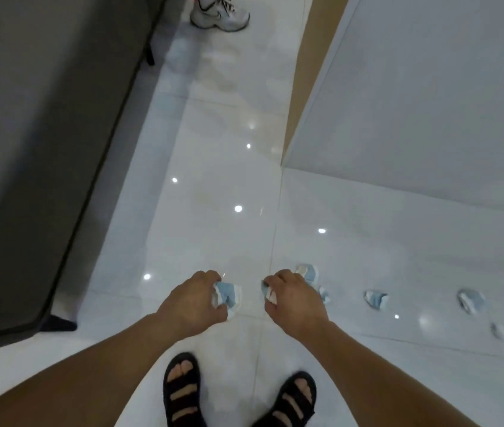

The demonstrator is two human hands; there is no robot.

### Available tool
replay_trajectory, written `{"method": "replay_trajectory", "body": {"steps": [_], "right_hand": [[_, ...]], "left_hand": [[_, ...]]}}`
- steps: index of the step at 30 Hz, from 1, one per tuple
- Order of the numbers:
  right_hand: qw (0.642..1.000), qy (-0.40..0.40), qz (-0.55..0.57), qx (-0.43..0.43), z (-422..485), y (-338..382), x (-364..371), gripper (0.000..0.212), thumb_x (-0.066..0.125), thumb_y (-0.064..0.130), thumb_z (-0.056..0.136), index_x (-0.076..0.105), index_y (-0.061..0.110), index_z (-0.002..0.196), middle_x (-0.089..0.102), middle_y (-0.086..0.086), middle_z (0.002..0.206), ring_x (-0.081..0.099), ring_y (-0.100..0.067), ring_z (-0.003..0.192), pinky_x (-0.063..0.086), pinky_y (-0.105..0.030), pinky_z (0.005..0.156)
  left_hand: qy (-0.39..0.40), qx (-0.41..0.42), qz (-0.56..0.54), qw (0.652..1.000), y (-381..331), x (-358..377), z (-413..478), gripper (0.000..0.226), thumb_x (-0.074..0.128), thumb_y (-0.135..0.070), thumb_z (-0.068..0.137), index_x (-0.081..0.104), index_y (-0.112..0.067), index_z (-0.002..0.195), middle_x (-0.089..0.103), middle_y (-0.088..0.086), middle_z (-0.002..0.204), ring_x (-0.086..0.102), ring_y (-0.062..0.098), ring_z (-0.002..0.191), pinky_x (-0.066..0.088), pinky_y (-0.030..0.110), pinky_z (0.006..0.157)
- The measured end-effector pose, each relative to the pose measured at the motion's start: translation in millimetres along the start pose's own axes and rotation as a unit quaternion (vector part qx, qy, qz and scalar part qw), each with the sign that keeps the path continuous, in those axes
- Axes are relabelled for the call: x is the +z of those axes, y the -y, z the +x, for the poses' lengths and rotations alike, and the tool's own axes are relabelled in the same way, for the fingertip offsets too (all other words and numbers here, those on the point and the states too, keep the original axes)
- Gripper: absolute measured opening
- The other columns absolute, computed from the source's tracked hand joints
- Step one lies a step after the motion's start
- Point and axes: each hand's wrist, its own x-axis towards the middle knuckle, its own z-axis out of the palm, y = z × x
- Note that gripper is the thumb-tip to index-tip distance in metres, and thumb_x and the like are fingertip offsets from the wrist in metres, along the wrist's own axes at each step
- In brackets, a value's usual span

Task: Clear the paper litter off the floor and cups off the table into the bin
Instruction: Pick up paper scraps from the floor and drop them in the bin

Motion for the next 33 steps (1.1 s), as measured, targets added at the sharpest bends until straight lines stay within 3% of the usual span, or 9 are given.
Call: {"method": "replay_trajectory", "body": {"steps": [8,16,24,28,33], "right_hand": [[0.999,-0.013,-0.018,-0.050,-131.0,140.2,-175.3,0.040,0.058,0.030,0.091,0.058,0.022,0.130,0.054,-0.002,0.126,0.051,-0.021,0.112,0.043,-0.028,0.088],[0.971,0.016,-0.108,-0.214,-206.1,264.9,-231.7,0.041,0.058,0.033,0.091,0.057,0.023,0.131,0.052,-0.002,0.126,0.051,-0.022,0.113,0.047,-0.030,0.087],[0.903,0.037,-0.199,-0.379,-280.3,393.1,-209.8,0.041,0.062,0.034,0.089,0.059,0.025,0.129,0.054,0.000,0.126,0.054,-0.021,0.109,0.047,-0.030,0.092],[0.847,0.059,-0.251,-0.465,-338.1,468.3,-160.3,0.040,0.062,0.035,0.088,0.060,0.023,0.126,0.053,-0.002,0.121,0.053,-0.025,0.109,0.044,-0.030,0.086],[0.774,0.093,-0.294,-0.554,-433.6,565.2,-77.4,0.037,0.060,0.036,0.089,0.059,0.025,0.124,0.053,0.001,0.123,0.053,-0.022,0.110,0.044,-0.029,0.085]], "left_hand": [[-0.140,-0.032,-0.074,0.987,-57.5,-162.3,-195.1,0.062,0.076,-0.038,0.072,0.051,-0.020,0.126,0.056,0.002,0.117,0.050,0.015,0.090,0.037,0.025,0.072],[-0.249,-0.117,-0.149,0.950,-46.0,-174.4,-377.6,0.061,0.077,-0.035,0.071,0.053,-0.017,0.124,0.059,0.004,0.119,0.059,0.024,0.100,0.045,0.028,0.079],[-0.346,-0.227,-0.245,0.877,8.5,-115.5,-546.2,0.050,0.074,-0.033,0.071,0.057,-0.018,0.115,0.060,0.001,0.109,0.057,0.018,0.086,0.043,0.025,0.071],[-0.385,-0.285,-0.286,0.830,55.7,-70.0,-639.3,0.060,0.073,-0.037,0.071,0.051,-0.021,0.125,0.056,-0.001,0.119,0.058,0.021,0.098,0.048,0.031,0.081],[-0.426,-0.356,-0.339,0.759,120.2,6.6,-767.2,0.062,0.073,-0.038,0.070,0.050,-0.023,0.126,0.055,-0.004,0.117,0.058,0.017,0.095,0.043,0.026,0.073]]}}
